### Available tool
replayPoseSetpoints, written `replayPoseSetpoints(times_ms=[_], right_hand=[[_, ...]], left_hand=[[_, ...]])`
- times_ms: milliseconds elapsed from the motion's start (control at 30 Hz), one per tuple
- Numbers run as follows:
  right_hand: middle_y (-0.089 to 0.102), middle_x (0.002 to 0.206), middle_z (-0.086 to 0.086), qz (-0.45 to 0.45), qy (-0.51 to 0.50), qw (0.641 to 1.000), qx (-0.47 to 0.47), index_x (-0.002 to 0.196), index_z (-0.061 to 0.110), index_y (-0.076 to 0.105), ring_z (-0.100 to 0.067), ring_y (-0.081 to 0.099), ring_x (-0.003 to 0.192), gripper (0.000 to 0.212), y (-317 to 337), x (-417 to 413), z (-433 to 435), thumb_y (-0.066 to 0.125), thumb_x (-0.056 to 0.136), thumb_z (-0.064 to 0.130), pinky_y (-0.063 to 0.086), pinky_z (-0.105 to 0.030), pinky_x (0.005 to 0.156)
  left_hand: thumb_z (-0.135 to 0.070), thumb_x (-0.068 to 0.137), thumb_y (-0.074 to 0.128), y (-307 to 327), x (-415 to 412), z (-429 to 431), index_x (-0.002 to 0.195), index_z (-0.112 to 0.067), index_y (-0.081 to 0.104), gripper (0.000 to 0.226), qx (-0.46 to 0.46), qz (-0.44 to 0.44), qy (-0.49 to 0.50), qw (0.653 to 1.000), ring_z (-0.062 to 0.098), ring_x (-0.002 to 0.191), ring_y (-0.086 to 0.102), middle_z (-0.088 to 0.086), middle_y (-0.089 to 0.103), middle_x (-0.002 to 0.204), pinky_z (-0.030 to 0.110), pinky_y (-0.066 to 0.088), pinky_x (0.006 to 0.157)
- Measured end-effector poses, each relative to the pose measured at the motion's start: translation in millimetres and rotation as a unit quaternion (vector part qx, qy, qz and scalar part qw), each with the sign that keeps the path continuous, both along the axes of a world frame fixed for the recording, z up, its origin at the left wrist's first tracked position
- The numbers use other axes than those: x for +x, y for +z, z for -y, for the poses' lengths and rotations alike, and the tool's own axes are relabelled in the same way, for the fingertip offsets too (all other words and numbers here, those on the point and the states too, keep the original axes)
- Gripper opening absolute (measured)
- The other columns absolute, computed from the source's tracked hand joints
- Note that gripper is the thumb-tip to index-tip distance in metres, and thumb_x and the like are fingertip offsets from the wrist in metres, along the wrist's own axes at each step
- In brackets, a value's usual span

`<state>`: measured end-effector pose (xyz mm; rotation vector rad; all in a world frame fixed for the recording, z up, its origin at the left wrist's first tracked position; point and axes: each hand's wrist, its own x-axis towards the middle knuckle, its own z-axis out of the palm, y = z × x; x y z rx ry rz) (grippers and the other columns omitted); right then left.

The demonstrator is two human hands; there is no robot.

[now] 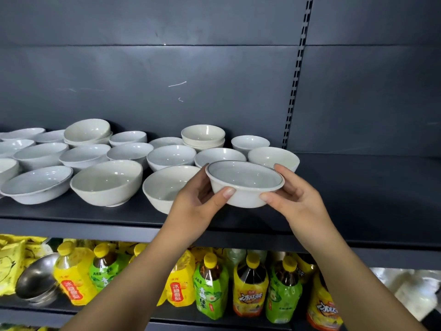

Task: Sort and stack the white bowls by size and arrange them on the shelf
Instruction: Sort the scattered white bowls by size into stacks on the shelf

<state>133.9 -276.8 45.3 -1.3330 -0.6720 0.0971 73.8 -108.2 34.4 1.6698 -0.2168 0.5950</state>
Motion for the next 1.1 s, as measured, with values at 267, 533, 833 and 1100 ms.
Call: replayPoseSetpoints(times_ms=[267, 533, 833, 1100], right_hand=[[0.071, 0.101, 0.013, 0.016, 0.128, 0.990, 0.058, 0.096, 0.032, 0.071, 0.000, 0.064, 0.098, 0.072, 21.1, -20.8, -79.8, 0.090, 0.028, 0.045, 0.049, -0.011, 0.075], [0.065, 0.088, 0.029, 0.025, 0.194, 0.981, -0.001, 0.094, 0.037, 0.052, 0.015, 0.060, 0.087, 0.053, 25.0, -65.5, -207.2, 0.069, 0.070, -0.007, 0.049, -0.009, 0.074], [0.059, 0.093, 0.030, 0.201, 0.197, 0.926, -0.251, 0.093, 0.039, 0.052, -0.002, 0.057, 0.103, 0.045, 43.2, -92.3, -326.2, 0.080, 0.057, 0.042, 0.044, -0.025, 0.092], [0.066, 0.112, 0.000, 0.180, 0.230, 0.884, -0.366, 0.094, 0.027, 0.062, -0.016, 0.058, 0.110, 0.033, 45.8, -61.3, -385.5, 0.078, 0.070, 0.012, 0.043, -0.041, 0.101]], left_hand=[[-0.030, 0.068, 0.065, 22.4, -50.5, -57.3, 0.112, -0.021, 0.052, 0.046, -0.004, 0.040, 0.097, 0.995, -0.004, 0.102, 0.060, -0.022, 0.067, 0.104, 0.011, 0.044, 0.083], [-0.059, 0.055, 0.077, 28.8, -127.7, -160.8, 0.117, -0.015, 0.048, 0.081, -0.010, 0.039, 0.218, 0.975, 0.000, 0.102, 0.061, -0.011, 0.068, 0.105, 0.013, 0.046, 0.082], [-0.028, 0.053, 0.080, 15.6, -171.0, -305.2, 0.115, -0.021, 0.051, 0.068, 0.030, -0.028, 0.220, 0.975, 0.000, 0.102, 0.062, -0.012, 0.068, 0.106, 0.014, 0.047, 0.081], [0.007, 0.070, 0.073, -13.8, -136.7, -357.9, 0.116, -0.010, 0.046, 0.056, 0.019, -0.040, 0.215, 0.976, -0.009, 0.092, 0.061, -0.003, 0.060, 0.107, 0.010, 0.047, 0.078]])
